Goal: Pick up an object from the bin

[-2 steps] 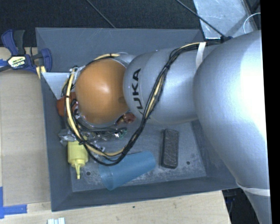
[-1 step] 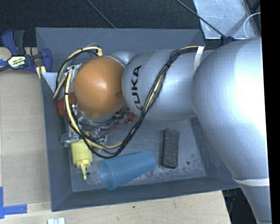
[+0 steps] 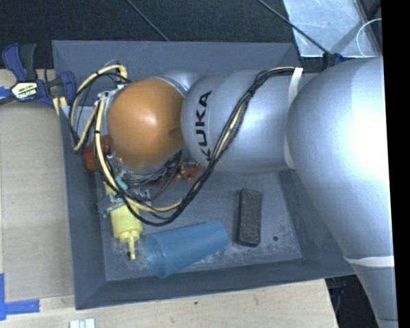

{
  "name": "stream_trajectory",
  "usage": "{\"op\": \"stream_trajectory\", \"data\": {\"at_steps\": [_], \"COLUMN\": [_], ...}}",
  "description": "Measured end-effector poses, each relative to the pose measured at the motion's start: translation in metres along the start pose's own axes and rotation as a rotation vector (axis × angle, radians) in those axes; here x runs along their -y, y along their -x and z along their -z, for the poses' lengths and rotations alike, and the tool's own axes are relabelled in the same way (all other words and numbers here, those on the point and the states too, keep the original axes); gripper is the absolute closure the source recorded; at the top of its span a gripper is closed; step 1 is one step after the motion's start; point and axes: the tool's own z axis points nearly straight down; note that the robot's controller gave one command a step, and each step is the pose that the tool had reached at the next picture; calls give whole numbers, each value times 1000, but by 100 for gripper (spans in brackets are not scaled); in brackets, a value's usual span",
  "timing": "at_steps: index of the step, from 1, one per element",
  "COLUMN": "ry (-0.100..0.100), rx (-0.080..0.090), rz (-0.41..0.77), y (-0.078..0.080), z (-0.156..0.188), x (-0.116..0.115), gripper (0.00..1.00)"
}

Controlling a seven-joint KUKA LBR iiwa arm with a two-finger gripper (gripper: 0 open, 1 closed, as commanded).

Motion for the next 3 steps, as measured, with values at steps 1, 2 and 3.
{"op": "stream_trajectory", "data": {"at_steps": [1, 2, 3], "ry": [1, 1, 9], "rx": [0, 1, -1], "rz": [-1, -2, -3], "y": [0, 0, 0], "z": [0, 7, 38], "x": [0, -1, -3], "gripper": [100, 100, 100]}}
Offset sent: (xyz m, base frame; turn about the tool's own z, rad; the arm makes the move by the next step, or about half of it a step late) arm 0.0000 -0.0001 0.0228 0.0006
